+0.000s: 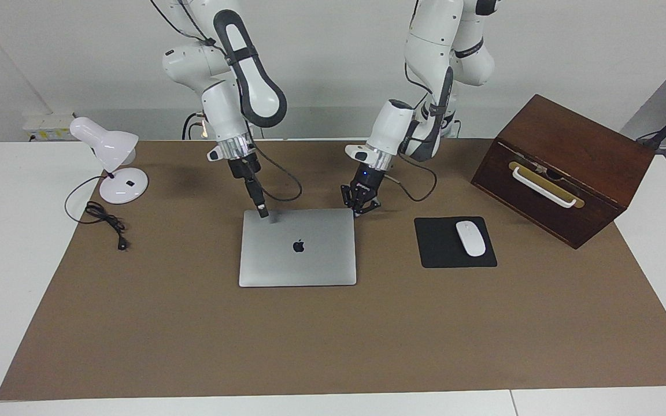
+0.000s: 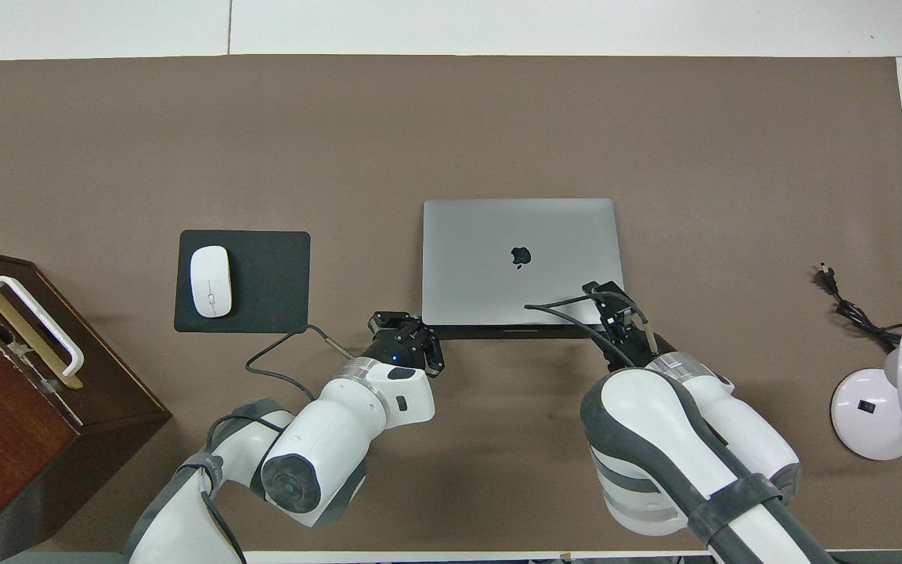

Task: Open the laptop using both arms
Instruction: 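Hook the right gripper under the laptop lid's front edge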

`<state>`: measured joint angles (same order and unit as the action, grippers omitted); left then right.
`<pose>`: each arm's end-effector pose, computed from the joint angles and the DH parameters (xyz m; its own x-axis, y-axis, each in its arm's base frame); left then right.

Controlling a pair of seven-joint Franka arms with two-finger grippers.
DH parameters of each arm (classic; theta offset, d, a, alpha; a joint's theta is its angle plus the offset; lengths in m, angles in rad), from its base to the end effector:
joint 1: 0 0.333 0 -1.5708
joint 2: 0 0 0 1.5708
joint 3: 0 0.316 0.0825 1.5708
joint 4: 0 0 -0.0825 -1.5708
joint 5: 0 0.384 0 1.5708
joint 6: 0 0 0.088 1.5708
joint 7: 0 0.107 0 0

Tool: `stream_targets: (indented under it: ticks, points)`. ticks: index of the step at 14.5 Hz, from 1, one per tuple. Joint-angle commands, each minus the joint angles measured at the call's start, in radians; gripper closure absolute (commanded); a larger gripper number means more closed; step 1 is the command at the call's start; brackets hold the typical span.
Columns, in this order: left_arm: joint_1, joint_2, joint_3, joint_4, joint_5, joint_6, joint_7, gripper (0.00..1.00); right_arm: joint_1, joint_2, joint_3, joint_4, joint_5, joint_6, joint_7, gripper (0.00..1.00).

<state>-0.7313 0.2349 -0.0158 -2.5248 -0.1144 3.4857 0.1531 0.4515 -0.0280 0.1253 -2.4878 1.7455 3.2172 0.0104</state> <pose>0.3831 -0.3363 0.2736 0.5210 -0.5406 0.6605 -0.6844 -0.7270 -0.0552 0.4117 0.1552 0.3171 0.3752 -0.9254 -0.0536 -0.7386 -0.2635 -0.6205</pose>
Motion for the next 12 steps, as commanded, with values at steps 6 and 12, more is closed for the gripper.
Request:
stream_targets:
  ticks: [6, 12]
  points:
    - [-0.025, 0.052, 0.022, 0.032, -0.002, 0.019, 0.034, 1.0, -0.022, 0.019, 0.004, 0.024, 0.022, -0.02, -0.053, 0.0]
    - [-0.025, 0.057, 0.022, 0.031, -0.002, 0.019, 0.045, 1.0, -0.024, 0.028, 0.004, 0.046, 0.022, -0.02, -0.053, 0.0]
